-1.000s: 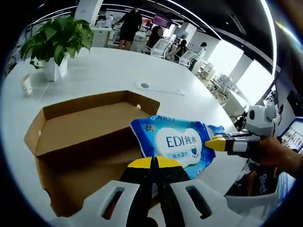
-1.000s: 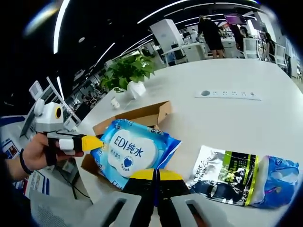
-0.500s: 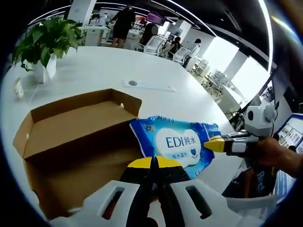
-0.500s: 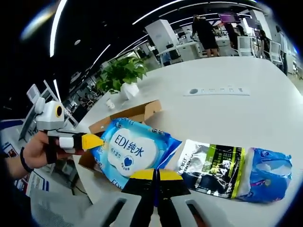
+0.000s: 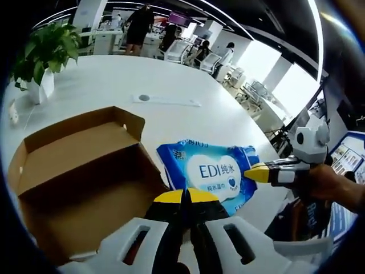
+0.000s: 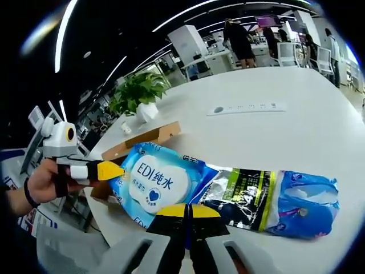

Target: Operate the shoe box by opening the lid, removing the specified soft item, and placing it in the target area until the item is outside and the box remains undamaged.

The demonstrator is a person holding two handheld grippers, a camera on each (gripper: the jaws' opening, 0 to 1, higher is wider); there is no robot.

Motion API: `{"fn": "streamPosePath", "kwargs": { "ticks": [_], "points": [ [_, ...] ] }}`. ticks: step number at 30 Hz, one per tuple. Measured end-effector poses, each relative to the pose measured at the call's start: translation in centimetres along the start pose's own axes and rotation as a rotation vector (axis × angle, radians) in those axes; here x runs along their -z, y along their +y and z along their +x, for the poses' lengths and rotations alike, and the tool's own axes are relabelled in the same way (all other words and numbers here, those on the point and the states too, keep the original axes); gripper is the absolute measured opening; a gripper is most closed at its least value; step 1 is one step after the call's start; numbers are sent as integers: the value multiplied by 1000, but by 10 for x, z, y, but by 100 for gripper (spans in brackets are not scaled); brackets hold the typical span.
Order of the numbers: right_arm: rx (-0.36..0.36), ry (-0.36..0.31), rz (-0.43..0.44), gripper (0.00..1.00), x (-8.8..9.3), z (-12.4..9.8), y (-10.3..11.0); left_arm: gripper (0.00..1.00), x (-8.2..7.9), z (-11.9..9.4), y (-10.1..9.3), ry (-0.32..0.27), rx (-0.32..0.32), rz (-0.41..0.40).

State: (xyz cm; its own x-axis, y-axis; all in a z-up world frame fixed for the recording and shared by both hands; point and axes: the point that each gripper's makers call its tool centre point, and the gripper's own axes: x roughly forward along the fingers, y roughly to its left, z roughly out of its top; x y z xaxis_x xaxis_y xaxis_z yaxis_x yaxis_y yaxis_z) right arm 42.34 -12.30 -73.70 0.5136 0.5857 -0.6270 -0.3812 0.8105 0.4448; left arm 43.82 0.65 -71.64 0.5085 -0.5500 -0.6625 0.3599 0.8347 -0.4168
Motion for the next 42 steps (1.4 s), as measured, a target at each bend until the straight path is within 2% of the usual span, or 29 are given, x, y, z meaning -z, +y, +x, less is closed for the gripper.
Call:
{"fn": "streamPosePath", "kwargs": {
  "ticks": [9,21,42],
  "points": [
    [16,-2,11,0,1,-7,-15,0,0,14,-13,12,17,11],
    [24,-3,36,0,3,-6,-33,0,-2,29,-19,28,32,19],
    [30,28,51,0,-1,15,-64,0,-3,60,-12,61,10,2]
  ]
}}
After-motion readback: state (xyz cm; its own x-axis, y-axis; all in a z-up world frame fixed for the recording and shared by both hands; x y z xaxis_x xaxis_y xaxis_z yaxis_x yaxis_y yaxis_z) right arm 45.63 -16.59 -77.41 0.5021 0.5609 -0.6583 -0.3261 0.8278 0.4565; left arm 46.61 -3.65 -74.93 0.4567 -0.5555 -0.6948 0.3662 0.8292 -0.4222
